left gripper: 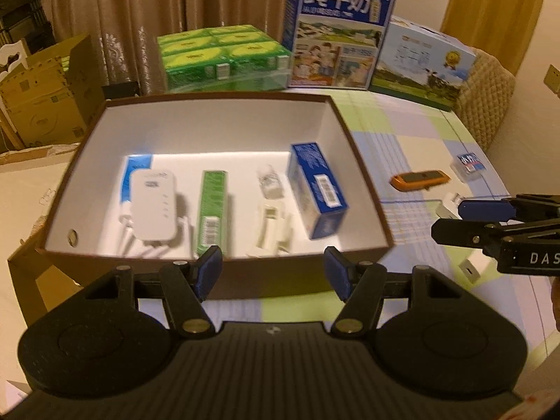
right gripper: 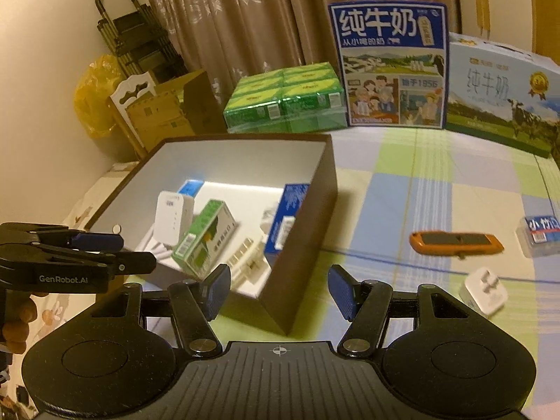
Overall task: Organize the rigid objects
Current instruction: 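Withdraw both tools from the box toward the remaining items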
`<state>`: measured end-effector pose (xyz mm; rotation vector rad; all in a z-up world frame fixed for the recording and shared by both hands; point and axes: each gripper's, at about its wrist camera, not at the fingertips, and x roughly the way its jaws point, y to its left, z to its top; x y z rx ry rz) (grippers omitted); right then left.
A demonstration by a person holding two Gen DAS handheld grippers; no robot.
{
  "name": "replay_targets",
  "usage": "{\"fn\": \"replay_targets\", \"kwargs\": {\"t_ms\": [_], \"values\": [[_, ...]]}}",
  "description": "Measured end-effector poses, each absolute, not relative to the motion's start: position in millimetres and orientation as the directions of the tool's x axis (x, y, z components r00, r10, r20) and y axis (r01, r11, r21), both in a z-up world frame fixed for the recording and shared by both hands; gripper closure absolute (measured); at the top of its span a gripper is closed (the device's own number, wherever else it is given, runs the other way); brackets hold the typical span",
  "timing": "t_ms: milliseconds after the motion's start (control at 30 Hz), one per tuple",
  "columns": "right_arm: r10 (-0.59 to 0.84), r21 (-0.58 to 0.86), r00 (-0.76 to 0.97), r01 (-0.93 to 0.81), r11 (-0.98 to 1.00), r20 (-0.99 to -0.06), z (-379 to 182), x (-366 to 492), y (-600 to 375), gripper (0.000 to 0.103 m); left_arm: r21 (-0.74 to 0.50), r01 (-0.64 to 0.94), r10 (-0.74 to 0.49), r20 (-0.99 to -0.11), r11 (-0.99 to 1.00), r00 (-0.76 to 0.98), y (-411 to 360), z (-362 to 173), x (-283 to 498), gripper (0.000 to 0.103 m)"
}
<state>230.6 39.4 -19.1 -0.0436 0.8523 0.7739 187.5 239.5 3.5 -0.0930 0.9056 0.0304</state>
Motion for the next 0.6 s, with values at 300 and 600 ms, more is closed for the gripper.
{"fn": "replay_targets", "kwargs": {"t_ms": [300,600], "values": [[0.6,0.278,0.384,-0.627,0.727,-0.702,-23,218,-5,0.044,-0.076,-0.045,-0.033,-0.794,0.996,0.607,193,3,176,0.043],[0.585,0.284,0.362,-0.617,0.734,-0.726,-28,212,-51,0.044,-0.089,-0.012,-0.065,-0.801,0.996,0.595,148,-1,170,0.043]]}}
